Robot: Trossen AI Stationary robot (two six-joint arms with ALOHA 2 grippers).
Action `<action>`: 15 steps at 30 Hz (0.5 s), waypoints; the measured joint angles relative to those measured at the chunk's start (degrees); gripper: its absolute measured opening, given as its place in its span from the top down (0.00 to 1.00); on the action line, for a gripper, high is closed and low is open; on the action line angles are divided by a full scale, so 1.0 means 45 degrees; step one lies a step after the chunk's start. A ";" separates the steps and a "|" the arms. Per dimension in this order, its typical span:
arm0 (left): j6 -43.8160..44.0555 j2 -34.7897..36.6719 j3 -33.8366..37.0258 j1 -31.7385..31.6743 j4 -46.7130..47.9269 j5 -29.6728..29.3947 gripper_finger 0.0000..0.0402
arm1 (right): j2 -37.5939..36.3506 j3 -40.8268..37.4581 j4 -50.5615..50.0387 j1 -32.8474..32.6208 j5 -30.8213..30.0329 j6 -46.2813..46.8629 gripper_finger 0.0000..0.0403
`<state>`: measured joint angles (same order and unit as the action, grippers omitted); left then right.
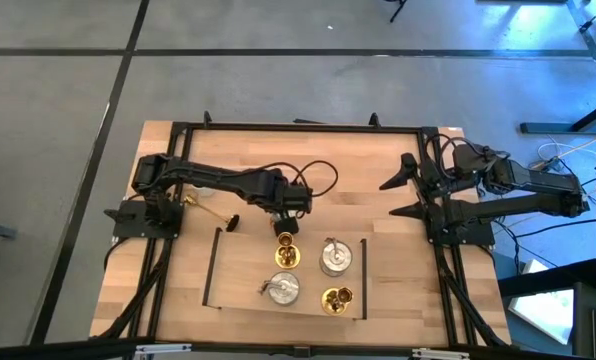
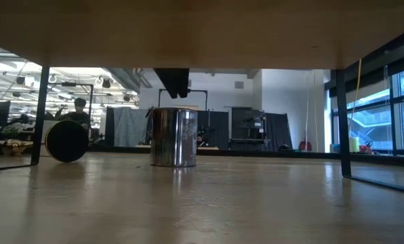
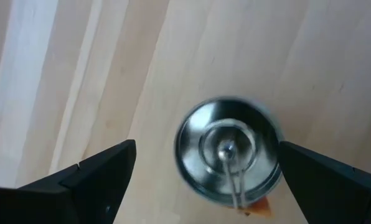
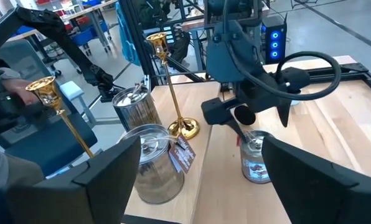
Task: Pick & Place candle stick holders
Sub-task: Put the silver scented candle on the shelf
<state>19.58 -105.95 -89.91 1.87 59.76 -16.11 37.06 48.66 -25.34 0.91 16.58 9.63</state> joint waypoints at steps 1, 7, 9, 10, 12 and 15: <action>-0.0111 0.0000 0.0000 0.0000 -0.0126 0.0005 0.03 | 0.0000 0.0000 0.0009 0.0025 0.0000 0.0000 0.16; -0.0682 0.0000 0.0000 -0.0019 -0.1437 0.0045 0.03 | 0.0021 0.0000 0.0058 0.0062 0.0000 -0.0005 0.16; -0.0030 0.0000 0.0000 -0.0030 -0.1922 0.0295 0.03 | 0.0024 0.0000 0.0058 0.0062 0.0000 -0.0003 0.16; 0.0592 0.0000 0.0000 -0.0077 -0.2068 0.0493 0.03 | 0.0024 0.0000 0.0057 0.0062 0.0000 -0.0005 0.16; 0.1935 0.0000 0.0000 -0.0241 -0.2078 0.0919 0.03 | 0.0024 0.0000 0.0012 0.0062 0.0005 -0.0005 0.16; 0.3406 0.0000 0.0000 -0.0649 -0.2069 0.1633 0.03 | 0.0024 0.0000 -0.0054 0.0057 0.0041 -0.0005 0.16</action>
<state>34.91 -105.95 -89.91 -1.05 50.45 -8.76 37.17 48.66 -25.58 1.17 16.76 9.61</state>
